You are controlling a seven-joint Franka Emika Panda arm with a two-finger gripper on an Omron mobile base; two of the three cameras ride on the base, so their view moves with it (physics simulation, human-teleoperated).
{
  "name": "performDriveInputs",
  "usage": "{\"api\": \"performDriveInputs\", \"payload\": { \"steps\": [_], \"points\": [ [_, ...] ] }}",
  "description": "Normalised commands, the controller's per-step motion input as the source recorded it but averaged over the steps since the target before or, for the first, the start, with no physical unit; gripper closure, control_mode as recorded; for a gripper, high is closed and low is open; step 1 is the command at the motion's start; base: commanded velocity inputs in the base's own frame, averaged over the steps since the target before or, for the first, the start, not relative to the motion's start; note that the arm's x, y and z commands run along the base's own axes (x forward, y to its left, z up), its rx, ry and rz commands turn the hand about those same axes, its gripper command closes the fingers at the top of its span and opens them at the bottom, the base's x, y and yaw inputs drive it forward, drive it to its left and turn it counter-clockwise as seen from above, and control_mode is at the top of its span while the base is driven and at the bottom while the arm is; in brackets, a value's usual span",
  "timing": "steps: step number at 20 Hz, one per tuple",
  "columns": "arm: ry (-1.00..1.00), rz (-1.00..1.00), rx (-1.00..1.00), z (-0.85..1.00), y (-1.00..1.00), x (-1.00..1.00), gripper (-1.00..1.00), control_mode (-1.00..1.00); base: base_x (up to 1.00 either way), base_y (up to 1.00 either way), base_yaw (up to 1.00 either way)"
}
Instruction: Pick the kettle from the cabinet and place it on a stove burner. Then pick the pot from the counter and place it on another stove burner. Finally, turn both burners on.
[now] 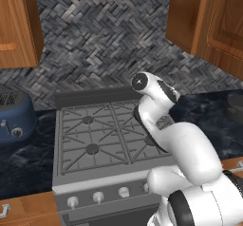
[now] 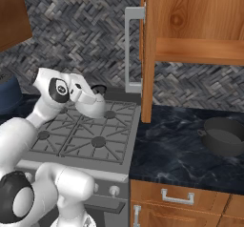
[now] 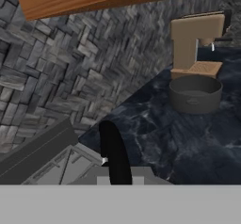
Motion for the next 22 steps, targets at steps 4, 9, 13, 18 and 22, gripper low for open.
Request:
{"api": "performDriveInputs", "payload": {
  "steps": [4, 9, 13, 18, 22],
  "points": [
    [0.02, -0.06, 0.0, -0.21, -0.01, 0.38, 1.0, -1.0, 0.0, 0.0, 0.0],
    [0.01, -0.06, 0.0, -0.21, -0.01, 0.41, 1.0, -1.0, 0.0, 0.0, 0.0],
    [0.0, -0.05, 0.0, -0.19, -0.02, 0.35, 1.0, -1.0, 0.0, 0.0, 0.0],
    [0.0, -0.05, 0.0, -0.17, -0.02, 0.29, 1.0, -1.0, 0.0, 0.0, 0.0],
    [0.0, -0.05, 0.0, -0.16, -0.02, 0.18, 1.0, -1.0, 0.0, 0.0, 0.0]
  ]
}}
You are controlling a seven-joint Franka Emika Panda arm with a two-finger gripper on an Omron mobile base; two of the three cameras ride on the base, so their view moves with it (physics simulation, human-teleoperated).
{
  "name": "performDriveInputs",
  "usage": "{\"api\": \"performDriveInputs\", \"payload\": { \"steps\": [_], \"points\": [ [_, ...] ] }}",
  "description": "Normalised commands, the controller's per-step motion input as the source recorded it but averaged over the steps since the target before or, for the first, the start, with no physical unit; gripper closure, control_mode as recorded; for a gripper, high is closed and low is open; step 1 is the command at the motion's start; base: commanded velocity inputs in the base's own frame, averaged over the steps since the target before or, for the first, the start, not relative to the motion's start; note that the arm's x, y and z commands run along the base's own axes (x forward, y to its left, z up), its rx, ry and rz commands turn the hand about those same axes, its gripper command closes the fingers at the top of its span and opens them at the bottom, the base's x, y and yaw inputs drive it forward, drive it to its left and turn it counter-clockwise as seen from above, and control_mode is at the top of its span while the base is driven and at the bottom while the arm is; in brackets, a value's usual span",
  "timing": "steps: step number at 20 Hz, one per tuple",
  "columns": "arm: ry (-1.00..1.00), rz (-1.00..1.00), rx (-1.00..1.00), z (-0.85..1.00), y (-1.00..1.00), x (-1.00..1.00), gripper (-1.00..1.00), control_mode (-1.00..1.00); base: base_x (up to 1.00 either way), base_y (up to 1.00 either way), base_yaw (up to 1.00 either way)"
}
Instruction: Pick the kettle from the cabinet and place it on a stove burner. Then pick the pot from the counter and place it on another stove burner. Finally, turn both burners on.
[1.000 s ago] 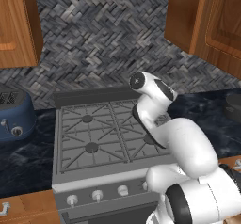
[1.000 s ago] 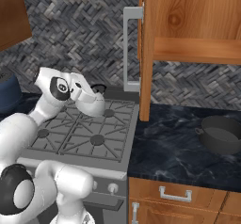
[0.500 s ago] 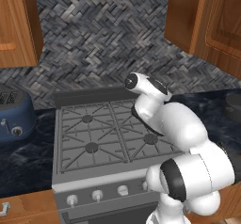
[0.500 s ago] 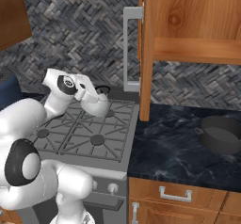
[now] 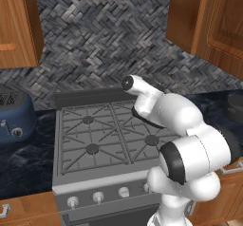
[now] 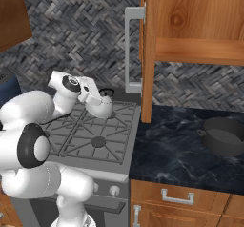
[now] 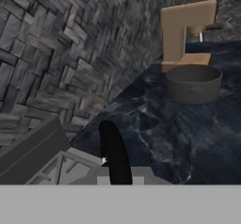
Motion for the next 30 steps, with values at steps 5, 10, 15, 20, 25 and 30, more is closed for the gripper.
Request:
{"api": "performDriveInputs", "payload": {
  "steps": [5, 10, 15, 20, 25, 30],
  "points": [
    [0.0, -0.02, -0.01, -0.17, -0.08, 0.29, 1.0, -1.0, 0.0, 0.0, 0.0],
    [0.0, -0.02, 0.0, -0.17, -0.04, 0.25, 1.0, -1.0, 0.0, 0.0, 0.0],
    [0.0, -0.01, 0.0, -0.19, 0.0, 0.27, 1.0, -1.0, 0.0, 0.0, 0.0],
    [0.0, -0.02, 0.0, -0.2, -0.01, 0.34, 1.0, -1.0, 0.0, 0.0, 0.0],
    [0.0, -0.03, -0.01, -0.2, 0.0, 0.35, 1.0, -1.0, 0.0, 0.0, 0.0],
    [0.0, -0.04, -0.02, -0.16, -0.02, 0.35, 1.0, -1.0, 0.0, 0.0, 0.0]
  ]
}}
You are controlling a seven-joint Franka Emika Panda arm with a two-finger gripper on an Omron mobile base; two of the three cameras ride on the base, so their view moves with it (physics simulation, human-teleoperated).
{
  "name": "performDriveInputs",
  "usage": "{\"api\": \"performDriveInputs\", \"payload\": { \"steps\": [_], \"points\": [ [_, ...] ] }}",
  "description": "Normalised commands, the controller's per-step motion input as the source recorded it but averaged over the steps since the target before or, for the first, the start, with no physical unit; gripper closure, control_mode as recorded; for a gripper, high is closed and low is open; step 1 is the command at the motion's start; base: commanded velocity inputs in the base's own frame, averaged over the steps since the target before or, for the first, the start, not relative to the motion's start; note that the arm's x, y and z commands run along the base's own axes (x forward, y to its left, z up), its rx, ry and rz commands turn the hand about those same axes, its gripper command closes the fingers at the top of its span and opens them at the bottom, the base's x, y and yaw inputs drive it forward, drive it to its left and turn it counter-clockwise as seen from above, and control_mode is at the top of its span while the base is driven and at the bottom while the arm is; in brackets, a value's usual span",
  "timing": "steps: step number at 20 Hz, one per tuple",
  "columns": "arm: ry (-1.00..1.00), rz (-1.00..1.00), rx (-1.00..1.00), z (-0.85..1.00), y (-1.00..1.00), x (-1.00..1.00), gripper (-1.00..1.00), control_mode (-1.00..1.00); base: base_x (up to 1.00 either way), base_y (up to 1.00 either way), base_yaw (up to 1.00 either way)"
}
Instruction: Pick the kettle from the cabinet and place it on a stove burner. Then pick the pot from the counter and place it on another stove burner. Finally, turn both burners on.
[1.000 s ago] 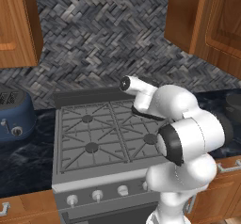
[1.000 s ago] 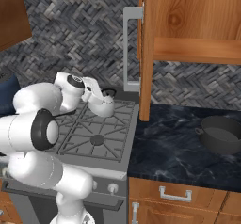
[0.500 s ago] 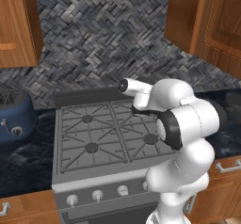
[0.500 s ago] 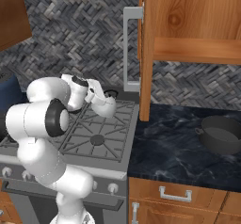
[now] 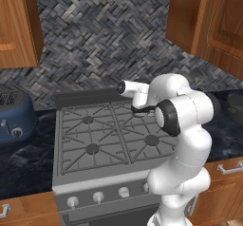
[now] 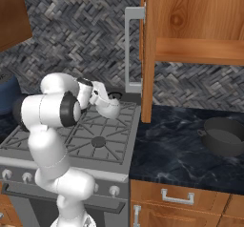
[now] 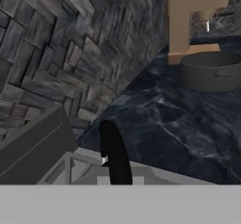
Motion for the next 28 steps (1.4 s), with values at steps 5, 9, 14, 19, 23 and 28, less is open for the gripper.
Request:
{"api": "performDriveInputs", "payload": {
  "steps": [5, 9, 14, 19, 23, 28],
  "points": [
    [0.0, -0.03, -0.01, -0.15, -0.07, 0.37, 1.0, -1.0, 0.0, 0.0, 0.0],
    [0.0, -0.03, 0.0, -0.22, -0.03, 0.4, 1.0, -1.0, 0.0, 0.0, 0.0],
    [0.0, -0.02, 0.0, -0.26, -0.02, 0.35, 1.0, -1.0, 0.0, 0.0, 0.0],
    [0.0, 0.0, 0.0, -0.31, 0.0, 0.4, 1.0, -1.0, 0.0, 0.0, 0.0],
    [0.0, -0.01, 0.0, -0.37, 0.0, 0.28, 1.0, -1.0, 0.0, 0.0, 0.0],
    [0.0, -0.03, 0.0, -0.34, 0.0, -0.25, 1.0, -1.0, 0.0, 0.0, 0.0]
  ]
}}
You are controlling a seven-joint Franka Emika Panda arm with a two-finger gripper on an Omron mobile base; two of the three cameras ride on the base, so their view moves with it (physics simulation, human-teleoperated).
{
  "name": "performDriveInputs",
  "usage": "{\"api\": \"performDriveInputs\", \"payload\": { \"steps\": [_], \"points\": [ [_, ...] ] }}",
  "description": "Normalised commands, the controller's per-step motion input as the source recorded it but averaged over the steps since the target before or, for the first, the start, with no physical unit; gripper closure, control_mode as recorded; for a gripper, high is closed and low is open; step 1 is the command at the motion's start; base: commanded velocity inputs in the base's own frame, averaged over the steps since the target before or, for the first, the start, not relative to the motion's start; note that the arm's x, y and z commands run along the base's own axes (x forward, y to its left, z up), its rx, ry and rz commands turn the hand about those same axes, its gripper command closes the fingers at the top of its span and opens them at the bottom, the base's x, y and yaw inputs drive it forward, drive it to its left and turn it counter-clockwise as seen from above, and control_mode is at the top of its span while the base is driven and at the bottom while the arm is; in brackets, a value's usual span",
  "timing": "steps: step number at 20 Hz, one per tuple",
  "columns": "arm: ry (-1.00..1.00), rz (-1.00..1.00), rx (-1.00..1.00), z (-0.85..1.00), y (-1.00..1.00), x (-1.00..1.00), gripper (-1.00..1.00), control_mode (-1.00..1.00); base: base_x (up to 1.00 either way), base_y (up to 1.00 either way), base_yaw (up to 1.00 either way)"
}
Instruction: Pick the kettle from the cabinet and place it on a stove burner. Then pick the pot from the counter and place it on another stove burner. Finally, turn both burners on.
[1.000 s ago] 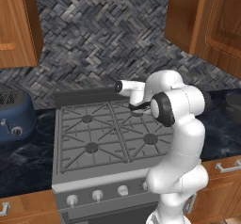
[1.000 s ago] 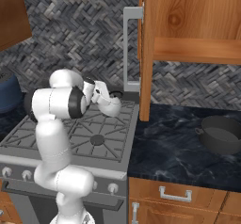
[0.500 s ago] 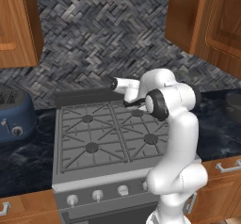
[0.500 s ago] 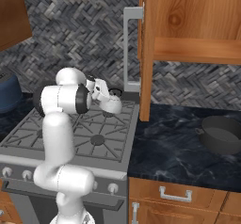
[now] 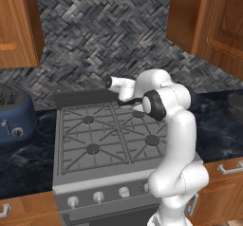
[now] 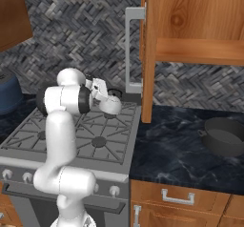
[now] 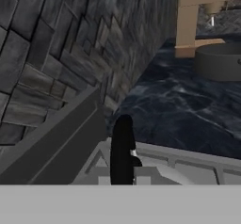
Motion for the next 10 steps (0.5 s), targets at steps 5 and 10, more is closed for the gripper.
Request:
{"api": "performDriveInputs", "payload": {
  "steps": [5, 10],
  "points": [
    [0.0, -0.04, 0.0, -0.2, -0.02, -0.24, 1.0, -1.0, 0.0, 0.0, 0.0],
    [0.0, -0.01, 0.0, -0.22, 0.0, -0.14, 1.0, -1.0, 0.0, 0.0, 0.0]
  ]
}}
